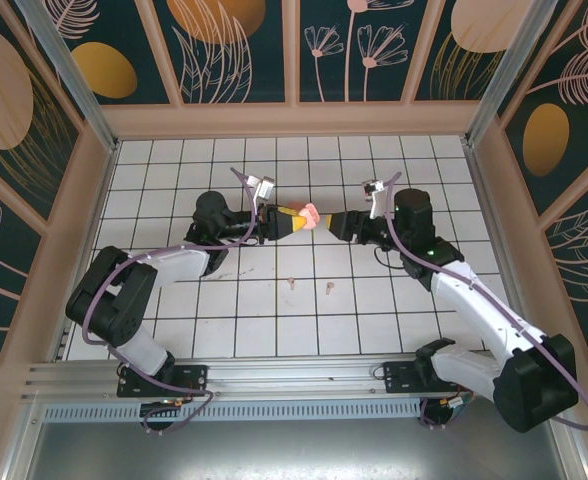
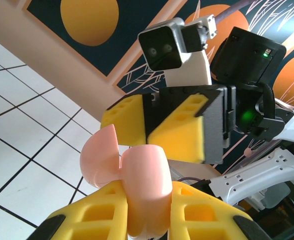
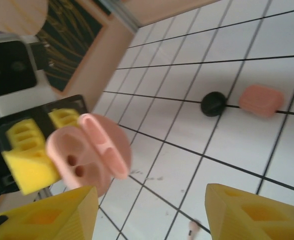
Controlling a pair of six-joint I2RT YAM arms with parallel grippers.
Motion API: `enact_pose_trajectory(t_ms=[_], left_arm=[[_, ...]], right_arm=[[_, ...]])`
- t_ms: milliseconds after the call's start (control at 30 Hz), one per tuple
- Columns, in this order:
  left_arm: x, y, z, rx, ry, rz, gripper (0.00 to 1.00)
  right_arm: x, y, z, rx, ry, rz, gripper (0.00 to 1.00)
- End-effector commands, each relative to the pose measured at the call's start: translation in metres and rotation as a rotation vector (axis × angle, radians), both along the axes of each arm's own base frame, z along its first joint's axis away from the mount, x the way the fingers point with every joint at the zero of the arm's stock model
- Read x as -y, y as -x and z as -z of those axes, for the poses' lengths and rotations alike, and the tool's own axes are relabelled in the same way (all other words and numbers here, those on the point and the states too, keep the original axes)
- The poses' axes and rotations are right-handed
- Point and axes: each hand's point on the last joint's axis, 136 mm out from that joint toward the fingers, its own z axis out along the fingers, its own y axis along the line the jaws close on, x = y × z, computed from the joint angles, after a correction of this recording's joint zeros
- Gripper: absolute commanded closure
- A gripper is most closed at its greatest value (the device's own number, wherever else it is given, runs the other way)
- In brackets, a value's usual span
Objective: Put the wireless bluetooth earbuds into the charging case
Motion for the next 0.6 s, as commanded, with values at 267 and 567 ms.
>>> enact_pose_trajectory(t_ms=[267,567], left_arm=[[-0.001,0.007,-0.021,0.079,0.045,0.021,1.0],[-0.002,0.01,-0.023,0.08,0.054,0.022,1.0]], right_arm=[[-0.025,0.001,-0.016,0.022,-0.088,-0.096,0.54],[-0.036,-0.007,-0.017,0.019,-0.095,-0.095,0.59]])
